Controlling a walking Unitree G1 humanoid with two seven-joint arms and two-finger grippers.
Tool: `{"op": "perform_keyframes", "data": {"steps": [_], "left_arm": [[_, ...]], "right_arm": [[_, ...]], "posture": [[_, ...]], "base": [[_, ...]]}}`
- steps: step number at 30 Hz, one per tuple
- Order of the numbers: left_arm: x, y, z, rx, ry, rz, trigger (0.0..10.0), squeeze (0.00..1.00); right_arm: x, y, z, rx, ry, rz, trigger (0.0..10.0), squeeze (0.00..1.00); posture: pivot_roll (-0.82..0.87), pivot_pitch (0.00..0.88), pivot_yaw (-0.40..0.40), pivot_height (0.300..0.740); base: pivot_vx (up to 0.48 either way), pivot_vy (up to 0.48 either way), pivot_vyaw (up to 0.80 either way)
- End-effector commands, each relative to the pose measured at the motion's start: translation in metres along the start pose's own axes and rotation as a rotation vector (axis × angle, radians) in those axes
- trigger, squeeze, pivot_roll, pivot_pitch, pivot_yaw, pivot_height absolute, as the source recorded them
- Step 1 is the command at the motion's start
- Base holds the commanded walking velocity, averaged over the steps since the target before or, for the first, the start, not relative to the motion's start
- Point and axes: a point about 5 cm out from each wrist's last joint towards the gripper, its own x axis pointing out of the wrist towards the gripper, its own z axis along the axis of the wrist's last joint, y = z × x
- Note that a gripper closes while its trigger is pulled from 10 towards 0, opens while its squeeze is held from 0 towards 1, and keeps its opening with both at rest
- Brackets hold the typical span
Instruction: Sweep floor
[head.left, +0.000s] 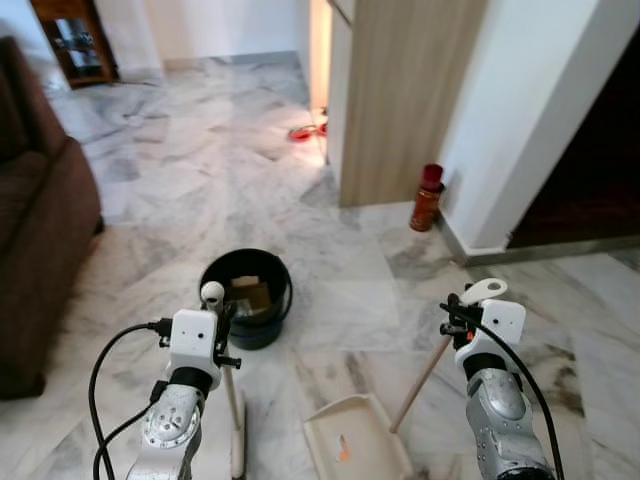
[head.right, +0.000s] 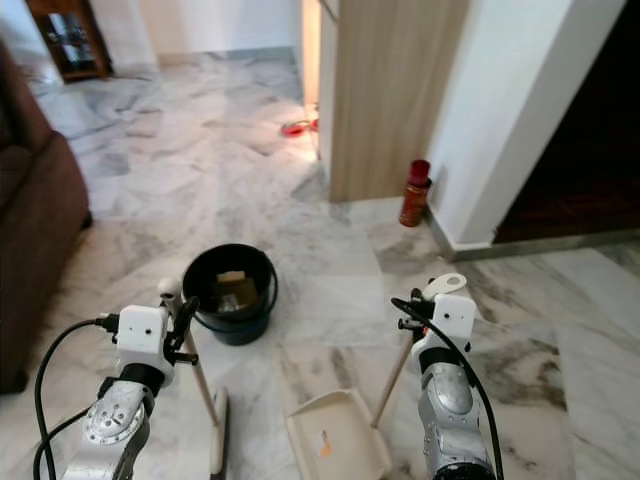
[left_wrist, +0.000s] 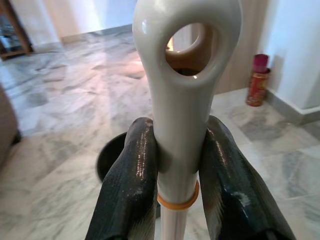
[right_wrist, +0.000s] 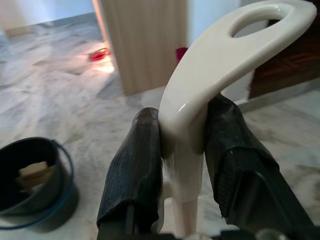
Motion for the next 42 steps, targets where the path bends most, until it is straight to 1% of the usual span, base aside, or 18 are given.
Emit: {"op": "perform_keyframes", "data": {"steps": [1, 5, 9, 14, 17, 19, 21, 42], "left_arm": [[0.003, 0.004, 0.003, 0.012, -0.022, 0.005, 10.0, 0.0], [0.006, 0.004, 0.004, 0.013, -0.029, 0.006, 10.0, 0.0], [0.006, 0.004, 0.003, 0.018, -0.029, 0.007, 10.0, 0.0], [0.007, 0.002, 0.005, 0.025, -0.033, 0.0, 10.0, 0.0], [0.007, 0.002, 0.004, 0.05, -0.028, 0.013, 10.0, 0.0], [0.007, 0.002, 0.004, 0.052, -0.03, 0.017, 10.0, 0.0], [0.007, 0.002, 0.004, 0.051, -0.031, 0.017, 10.0, 0.0], [0.009, 0.001, 0.006, 0.044, -0.035, 0.019, 10.0, 0.0]], "right_arm": [[0.005, 0.003, 0.009, 0.005, -0.035, 0.004, 10.0, 0.0], [0.006, 0.007, 0.009, -0.013, -0.038, 0.008, 10.0, 0.0], [0.006, 0.007, 0.009, -0.01, -0.029, 0.011, 10.0, 0.0], [0.009, 0.007, 0.015, -0.013, -0.049, 0.007, 10.0, 0.0], [0.009, 0.007, 0.015, -0.02, -0.049, 0.008, 10.0, 0.0], [0.008, 0.008, 0.015, -0.028, -0.049, 0.012, 10.0, 0.0], [0.009, 0.008, 0.016, -0.028, -0.05, 0.013, 10.0, 0.0], [0.01, 0.009, 0.019, -0.039, -0.062, 0.01, 10.0, 0.0]], "posture": [[0.01, 0.0, -0.003, 0.74], [0.02, 0.0, -0.002, 0.74], [0.01, 0.0, -0.003, 0.74], [0.01, 0.0, -0.001, 0.74], [0.0, 0.0, -0.003, 0.74], [0.0, 0.0, -0.003, 0.74], [0.0, 0.0, -0.002, 0.74], [0.0, 0.0, -0.005, 0.74]], "base": [[0.0, 0.0, -0.76], [0.0, 0.0, -0.76], [0.0, 0.0, -0.75], [0.0, 0.0, -0.75], [0.0, 0.0, -0.74], [0.0, -0.471, -0.74], [0.0, -0.472, -0.74], [0.0, 0.0, -0.74]]}}
